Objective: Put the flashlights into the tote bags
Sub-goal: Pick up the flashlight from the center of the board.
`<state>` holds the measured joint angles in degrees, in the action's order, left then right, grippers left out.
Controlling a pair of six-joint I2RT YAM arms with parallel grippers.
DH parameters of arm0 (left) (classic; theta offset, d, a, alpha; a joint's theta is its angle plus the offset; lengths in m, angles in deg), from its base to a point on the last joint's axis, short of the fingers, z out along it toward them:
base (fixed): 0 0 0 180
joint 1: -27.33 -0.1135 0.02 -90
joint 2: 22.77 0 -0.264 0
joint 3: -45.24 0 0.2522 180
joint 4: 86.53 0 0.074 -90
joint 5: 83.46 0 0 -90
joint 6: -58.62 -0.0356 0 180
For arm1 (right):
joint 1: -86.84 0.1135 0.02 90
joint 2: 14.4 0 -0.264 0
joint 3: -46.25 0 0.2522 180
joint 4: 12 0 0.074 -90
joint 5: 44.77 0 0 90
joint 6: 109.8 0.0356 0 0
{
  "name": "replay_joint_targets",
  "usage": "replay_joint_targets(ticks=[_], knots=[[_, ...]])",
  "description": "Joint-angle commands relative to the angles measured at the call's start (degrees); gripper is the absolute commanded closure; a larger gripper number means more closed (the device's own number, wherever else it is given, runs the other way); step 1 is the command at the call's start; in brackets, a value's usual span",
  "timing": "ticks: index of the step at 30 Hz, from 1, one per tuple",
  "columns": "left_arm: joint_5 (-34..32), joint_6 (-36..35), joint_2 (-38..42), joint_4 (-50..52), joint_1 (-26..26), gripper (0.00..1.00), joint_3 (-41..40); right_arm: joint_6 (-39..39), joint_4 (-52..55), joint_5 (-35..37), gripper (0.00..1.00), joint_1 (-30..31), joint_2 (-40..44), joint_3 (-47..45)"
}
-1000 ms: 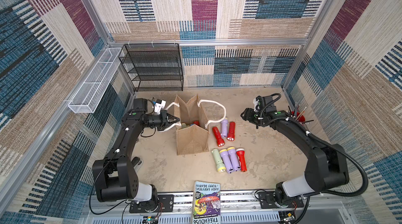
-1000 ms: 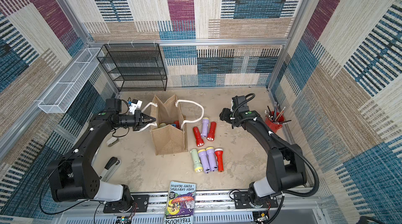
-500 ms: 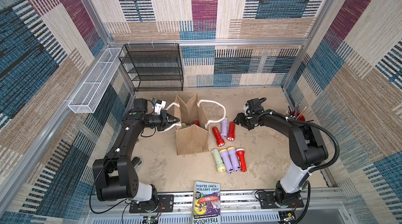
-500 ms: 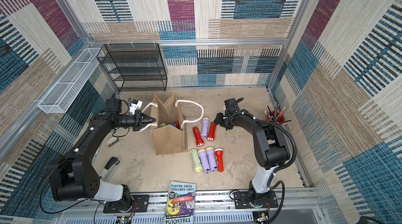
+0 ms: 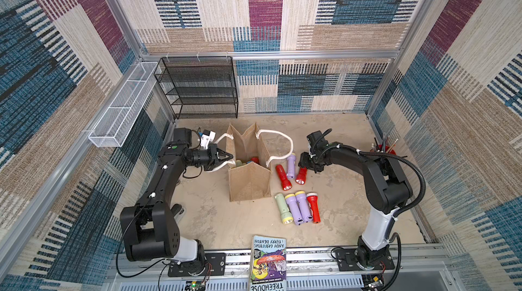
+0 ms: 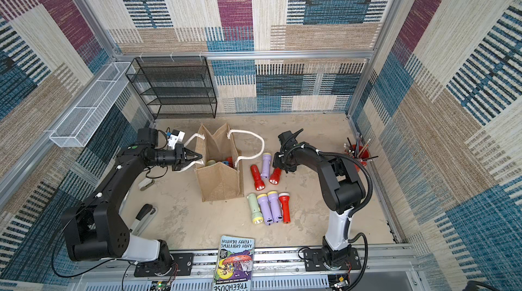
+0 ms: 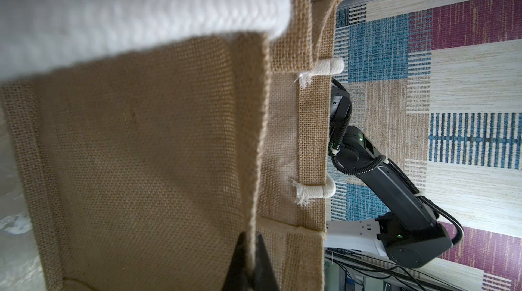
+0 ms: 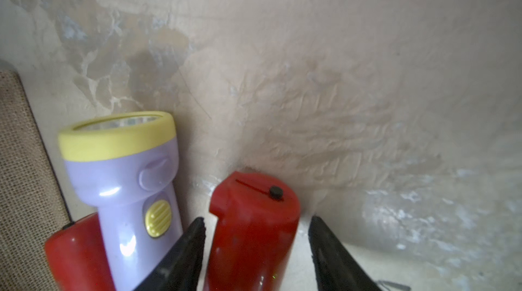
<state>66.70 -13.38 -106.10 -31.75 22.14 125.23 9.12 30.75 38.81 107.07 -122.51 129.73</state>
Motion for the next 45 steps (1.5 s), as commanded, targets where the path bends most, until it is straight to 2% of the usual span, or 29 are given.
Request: replay_joint_targets(ticks=[1, 11, 23, 28, 35, 39, 45], knots=[[-0.47, -1.63, 0.16, 0.87, -0.08, 1.00, 0.35, 0.78, 1.72, 2.79, 0.39, 0.75, -1.65, 1.27], [-0.31, -1.65, 0.10, 1.17, -0.08, 1.00, 0.71, 0.03, 2.70, 2.46, 0.44, 1.04, -2.59, -0.44], [-0.31, -1.83, 0.16, 1.12, -0.06, 1.00, 0.65, -0.80, 6.08, 3.68, 0.41, 1.42, 1.63, -3.35], [-0.31, -1.84, 0.17, 1.16, -0.08, 1.00, 0.55, -1.22, 5.54, 4.13, 0.41, 1.46, 0.49, -2.62], [-0.50, -1.92, 0.18, 1.17, -0.08, 1.00, 0.36, -2.62, 5.01, 3.52, 0.46, 1.47, -3.80, 0.71], [-1.15, -2.18, 0.27, 1.43, -0.08, 1.00, 0.33, -3.09, 5.02, 2.92, 0.53, 1.47, -3.73, -0.79], [-1.57, -2.53, -0.74, 2.39, -0.08, 1.00, 1.00, -4.86, 6.75, 4.17, 0.51, 1.54, -1.50, -3.19]])
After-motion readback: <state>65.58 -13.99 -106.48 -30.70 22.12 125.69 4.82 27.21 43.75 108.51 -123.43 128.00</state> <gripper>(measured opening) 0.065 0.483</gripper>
